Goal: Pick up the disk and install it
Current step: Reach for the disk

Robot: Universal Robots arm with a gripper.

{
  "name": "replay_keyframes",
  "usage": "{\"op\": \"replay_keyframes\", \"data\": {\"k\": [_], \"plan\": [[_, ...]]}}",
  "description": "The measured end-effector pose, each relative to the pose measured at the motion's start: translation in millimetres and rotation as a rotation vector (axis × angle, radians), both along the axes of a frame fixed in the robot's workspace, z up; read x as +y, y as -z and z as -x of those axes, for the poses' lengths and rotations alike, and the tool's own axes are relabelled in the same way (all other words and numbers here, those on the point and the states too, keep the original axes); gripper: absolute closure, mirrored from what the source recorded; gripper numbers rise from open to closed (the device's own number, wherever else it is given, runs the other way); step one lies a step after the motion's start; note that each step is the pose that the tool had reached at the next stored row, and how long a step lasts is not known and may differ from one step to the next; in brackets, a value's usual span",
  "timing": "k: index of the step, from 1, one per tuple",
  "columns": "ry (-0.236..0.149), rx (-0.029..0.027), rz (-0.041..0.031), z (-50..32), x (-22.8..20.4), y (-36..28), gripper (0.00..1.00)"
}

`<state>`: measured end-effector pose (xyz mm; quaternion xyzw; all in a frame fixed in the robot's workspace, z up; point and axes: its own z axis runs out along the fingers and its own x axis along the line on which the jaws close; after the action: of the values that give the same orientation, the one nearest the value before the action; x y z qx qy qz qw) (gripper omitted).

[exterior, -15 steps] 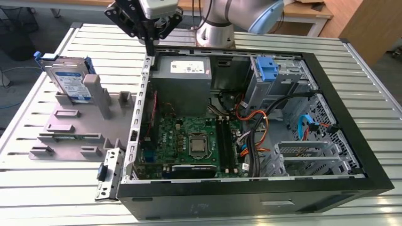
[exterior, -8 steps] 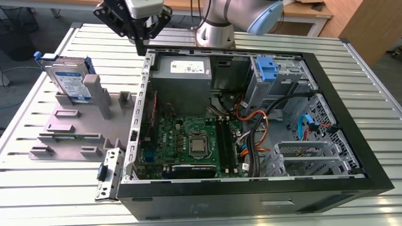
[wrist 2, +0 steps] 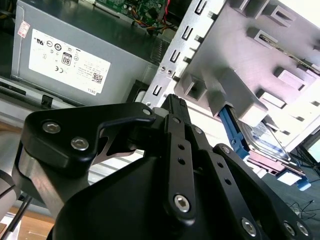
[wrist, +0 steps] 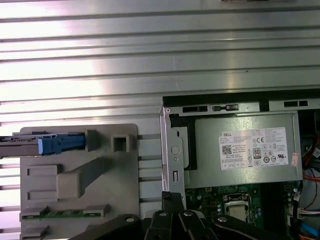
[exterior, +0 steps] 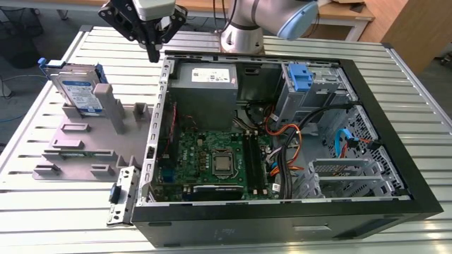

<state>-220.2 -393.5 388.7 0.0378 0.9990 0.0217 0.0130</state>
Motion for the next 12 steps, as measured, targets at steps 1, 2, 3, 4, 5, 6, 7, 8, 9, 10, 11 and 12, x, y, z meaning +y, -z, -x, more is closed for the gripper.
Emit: {"op": "replay_keyframes", "data": {"k": [1, 2, 3, 4, 5, 6, 7, 8, 9, 10, 11, 12], "plan": [[0.000, 0.0000, -0.0001, 0.0, 0.0, 0.0, 0.89], [0.000, -0.0001, -0.0001, 0.1, 0.0, 0.0, 0.89], [0.000, -0.0001, -0.0001, 0.2, 0.0, 0.1, 0.89], [0.000, -0.0001, -0.0001, 0.7, 0.0, 0.1, 0.89], [0.000, -0.0001, -0.0001, 1.7, 0.0, 0.1, 0.89], [0.000, 0.0000, 0.0000, 2.8, 0.0, 0.1, 0.89], [0.000, -0.0001, -0.0001, 4.2, 0.0, 0.2, 0.89], [0.000, -0.0001, -0.0001, 5.8, 0.0, 0.3, 0.89], [0.000, -0.0001, -0.0001, 7.2, 0.0, 0.4, 0.89], [0.000, -0.0001, -0.0001, 8.4, 0.0, 0.4, 0.89], [0.000, -0.0001, 0.0000, 9.3, 0.0, 0.5, 0.89], [0.000, -0.0001, -0.0001, 10.4, 0.0, 0.6, 0.89]]}}
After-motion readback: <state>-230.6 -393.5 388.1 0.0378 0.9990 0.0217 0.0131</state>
